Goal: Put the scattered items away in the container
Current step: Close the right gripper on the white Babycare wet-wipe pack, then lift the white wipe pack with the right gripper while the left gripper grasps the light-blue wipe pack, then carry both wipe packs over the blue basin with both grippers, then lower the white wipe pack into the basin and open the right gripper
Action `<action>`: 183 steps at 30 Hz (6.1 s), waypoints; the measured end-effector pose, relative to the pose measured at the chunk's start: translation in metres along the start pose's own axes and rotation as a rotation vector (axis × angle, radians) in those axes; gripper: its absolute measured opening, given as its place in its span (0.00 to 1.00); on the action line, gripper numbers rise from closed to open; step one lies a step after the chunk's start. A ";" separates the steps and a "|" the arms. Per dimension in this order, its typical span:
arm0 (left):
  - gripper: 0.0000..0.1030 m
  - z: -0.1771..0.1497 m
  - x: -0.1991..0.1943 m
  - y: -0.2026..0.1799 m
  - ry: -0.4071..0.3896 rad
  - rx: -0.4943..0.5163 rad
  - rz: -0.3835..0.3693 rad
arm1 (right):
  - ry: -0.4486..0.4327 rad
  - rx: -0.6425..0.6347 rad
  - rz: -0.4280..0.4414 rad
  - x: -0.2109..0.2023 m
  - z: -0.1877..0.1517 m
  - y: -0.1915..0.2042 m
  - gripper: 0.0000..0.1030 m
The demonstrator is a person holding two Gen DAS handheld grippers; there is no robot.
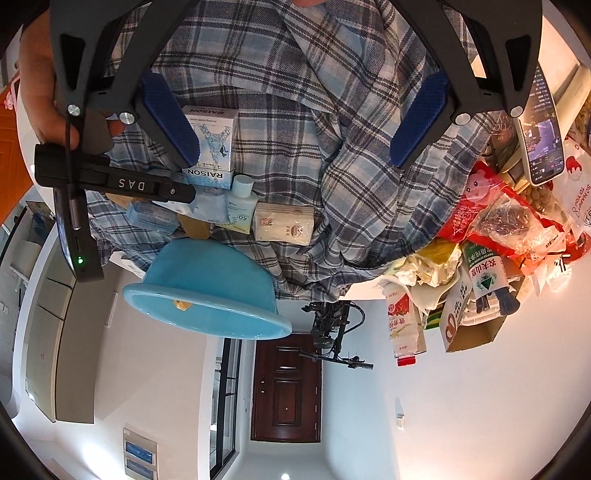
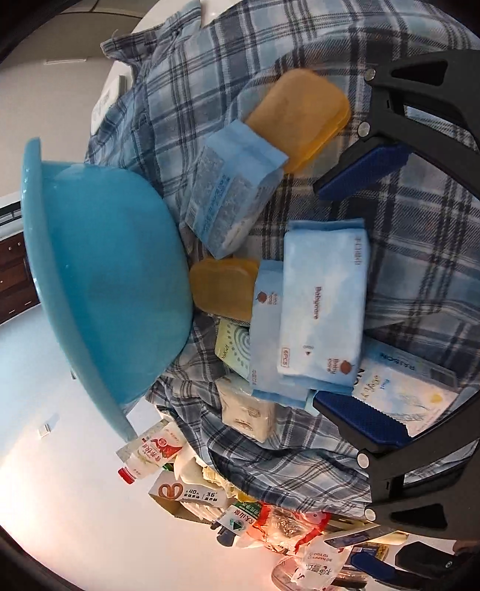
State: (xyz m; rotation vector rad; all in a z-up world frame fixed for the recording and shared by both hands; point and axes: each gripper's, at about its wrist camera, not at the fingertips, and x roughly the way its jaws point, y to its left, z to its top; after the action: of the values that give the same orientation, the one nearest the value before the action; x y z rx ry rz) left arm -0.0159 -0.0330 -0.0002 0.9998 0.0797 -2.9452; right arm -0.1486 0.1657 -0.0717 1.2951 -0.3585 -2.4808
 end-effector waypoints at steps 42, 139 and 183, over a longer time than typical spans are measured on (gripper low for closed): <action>1.00 0.024 0.036 -0.062 0.043 0.177 0.044 | -0.301 -0.082 -0.095 -0.100 0.002 -0.013 0.75; 0.58 0.194 0.104 -0.029 -0.133 0.060 -0.080 | -0.364 -0.352 -0.307 -0.056 0.173 0.075 0.75; 0.59 0.195 0.113 -0.043 -0.128 0.111 -0.023 | -0.352 -0.329 -0.289 -0.051 0.180 0.060 0.77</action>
State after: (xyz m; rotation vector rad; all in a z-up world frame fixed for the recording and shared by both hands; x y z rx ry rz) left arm -0.2263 -0.0030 0.0872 0.8237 -0.0764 -3.0551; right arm -0.2605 0.1437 0.0888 0.8264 0.1715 -2.8565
